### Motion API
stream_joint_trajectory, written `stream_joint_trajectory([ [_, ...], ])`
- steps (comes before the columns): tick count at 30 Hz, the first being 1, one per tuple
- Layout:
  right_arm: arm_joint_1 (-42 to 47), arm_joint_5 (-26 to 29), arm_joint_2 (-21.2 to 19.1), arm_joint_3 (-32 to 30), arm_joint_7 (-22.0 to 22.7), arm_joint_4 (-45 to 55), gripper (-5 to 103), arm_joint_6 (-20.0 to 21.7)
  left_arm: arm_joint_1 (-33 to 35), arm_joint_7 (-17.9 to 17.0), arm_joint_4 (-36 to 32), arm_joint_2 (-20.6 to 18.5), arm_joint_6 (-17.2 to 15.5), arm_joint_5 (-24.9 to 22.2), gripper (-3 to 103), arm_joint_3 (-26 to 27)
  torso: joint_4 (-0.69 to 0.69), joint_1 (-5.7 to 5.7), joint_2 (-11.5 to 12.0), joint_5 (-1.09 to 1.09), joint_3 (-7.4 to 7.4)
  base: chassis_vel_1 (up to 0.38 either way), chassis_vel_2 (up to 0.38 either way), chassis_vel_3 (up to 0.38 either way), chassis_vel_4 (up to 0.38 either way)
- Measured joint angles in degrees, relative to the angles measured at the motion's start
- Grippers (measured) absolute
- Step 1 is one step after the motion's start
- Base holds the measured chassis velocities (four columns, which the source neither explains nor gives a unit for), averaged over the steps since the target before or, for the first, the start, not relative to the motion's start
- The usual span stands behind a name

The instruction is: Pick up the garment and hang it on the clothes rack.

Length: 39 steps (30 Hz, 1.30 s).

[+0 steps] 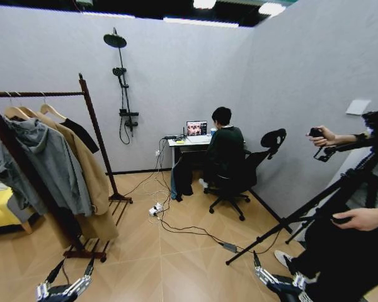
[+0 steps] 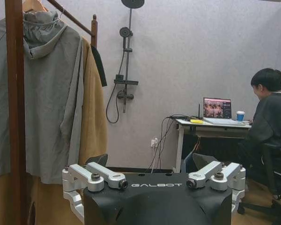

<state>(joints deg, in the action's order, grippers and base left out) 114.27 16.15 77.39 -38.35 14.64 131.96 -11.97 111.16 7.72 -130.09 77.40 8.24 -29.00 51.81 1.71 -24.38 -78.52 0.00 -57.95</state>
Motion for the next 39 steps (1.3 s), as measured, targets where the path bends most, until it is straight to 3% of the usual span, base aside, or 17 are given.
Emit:
stream_joint_trajectory([
  [11,0.0,0.0,0.0,0.0,0.0,0.0,100,0.0,0.0,0.0,0.0,0.0,0.0,0.0,100,0.0,0.01,0.09,0.0,0.0,0.05,0.097,-0.109,-0.101,0.1],
  [23,0.0,0.0,0.0,0.0,0.0,0.0,100,0.0,0.0,0.0,0.0,0.0,0.0,0.0,100,0.0,-0.02,1.23,2.4,0.0,1.24,0.0,0.03,0.038,0.001],
  [39,0.0,0.0,0.0,0.0,0.0,0.0,100,0.0,0.0,0.0,0.0,0.0,0.0,0.0,100,0.0,-0.01,1.27,2.5,0.0,1.29,0.0,0.0,0.0,0.0],
])
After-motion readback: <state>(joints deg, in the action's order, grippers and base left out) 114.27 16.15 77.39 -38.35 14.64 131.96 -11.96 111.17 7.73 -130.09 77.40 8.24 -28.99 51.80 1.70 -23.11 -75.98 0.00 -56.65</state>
